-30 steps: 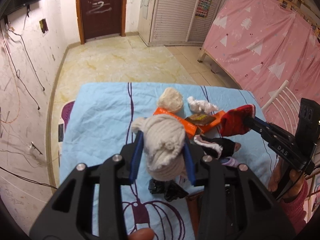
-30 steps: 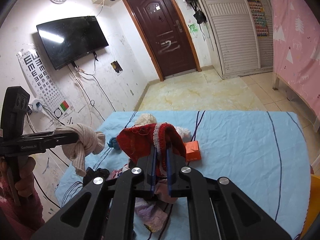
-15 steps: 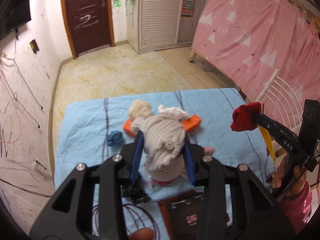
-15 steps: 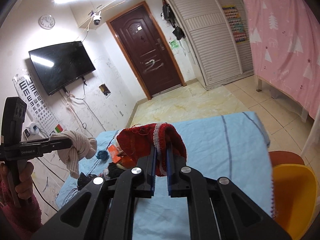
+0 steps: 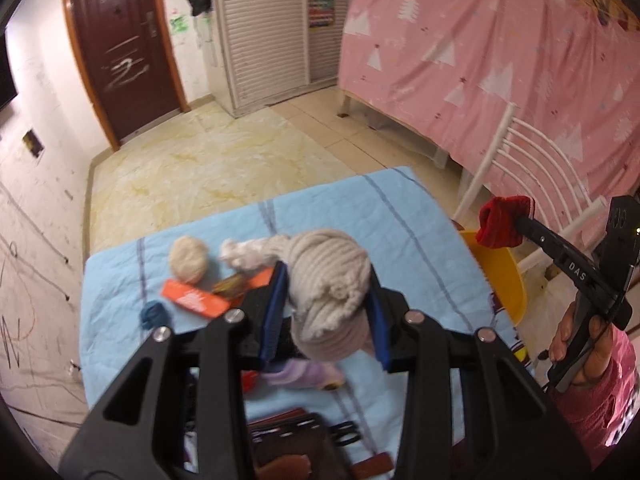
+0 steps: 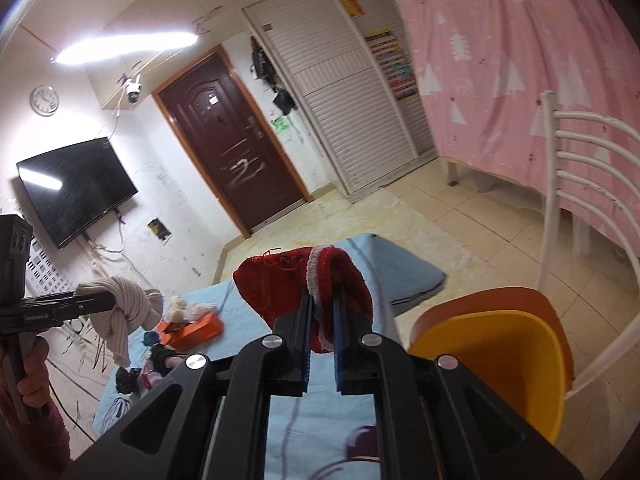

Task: Collect trash
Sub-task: 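Carry the beige knit and red sock over the yellow bucket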

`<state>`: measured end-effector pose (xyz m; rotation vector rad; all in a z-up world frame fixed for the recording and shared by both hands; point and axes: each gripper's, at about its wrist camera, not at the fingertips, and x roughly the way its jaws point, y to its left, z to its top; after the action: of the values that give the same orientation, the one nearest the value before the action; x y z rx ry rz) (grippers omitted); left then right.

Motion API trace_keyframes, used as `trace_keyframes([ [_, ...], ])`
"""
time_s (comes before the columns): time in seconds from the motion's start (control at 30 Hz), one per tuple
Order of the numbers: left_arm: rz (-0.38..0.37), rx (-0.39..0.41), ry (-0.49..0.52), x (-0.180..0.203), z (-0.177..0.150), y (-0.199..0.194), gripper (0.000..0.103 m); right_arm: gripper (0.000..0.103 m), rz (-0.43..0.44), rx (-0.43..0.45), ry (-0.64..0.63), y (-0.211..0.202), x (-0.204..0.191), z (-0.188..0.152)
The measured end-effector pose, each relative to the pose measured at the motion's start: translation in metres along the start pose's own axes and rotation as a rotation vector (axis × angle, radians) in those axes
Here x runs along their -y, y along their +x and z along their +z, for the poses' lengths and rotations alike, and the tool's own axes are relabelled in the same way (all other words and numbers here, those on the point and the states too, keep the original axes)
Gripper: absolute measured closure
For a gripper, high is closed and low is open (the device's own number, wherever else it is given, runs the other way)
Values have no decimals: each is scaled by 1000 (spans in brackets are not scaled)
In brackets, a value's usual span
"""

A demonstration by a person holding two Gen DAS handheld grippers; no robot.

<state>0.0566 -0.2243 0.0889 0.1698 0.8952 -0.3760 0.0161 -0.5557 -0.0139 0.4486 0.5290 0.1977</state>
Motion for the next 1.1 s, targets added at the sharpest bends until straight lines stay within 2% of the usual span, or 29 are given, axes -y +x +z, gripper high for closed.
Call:
trace_keyframes([
  [0.27, -65, -18, 106, 71, 16, 14, 67, 101, -111, 18, 54, -15, 49, -10],
  [0.43, -88, -26, 158, 110, 24, 23, 67, 101, -166, -2, 81, -17, 78, -22],
  [0.83, -131, -104, 244, 199, 37, 71, 67, 101, -187, -32, 156, -10, 113, -31],
  [1.1, -153, -155, 252, 232, 42, 101, 67, 98, -183, -53, 184, -7, 123, -30],
])
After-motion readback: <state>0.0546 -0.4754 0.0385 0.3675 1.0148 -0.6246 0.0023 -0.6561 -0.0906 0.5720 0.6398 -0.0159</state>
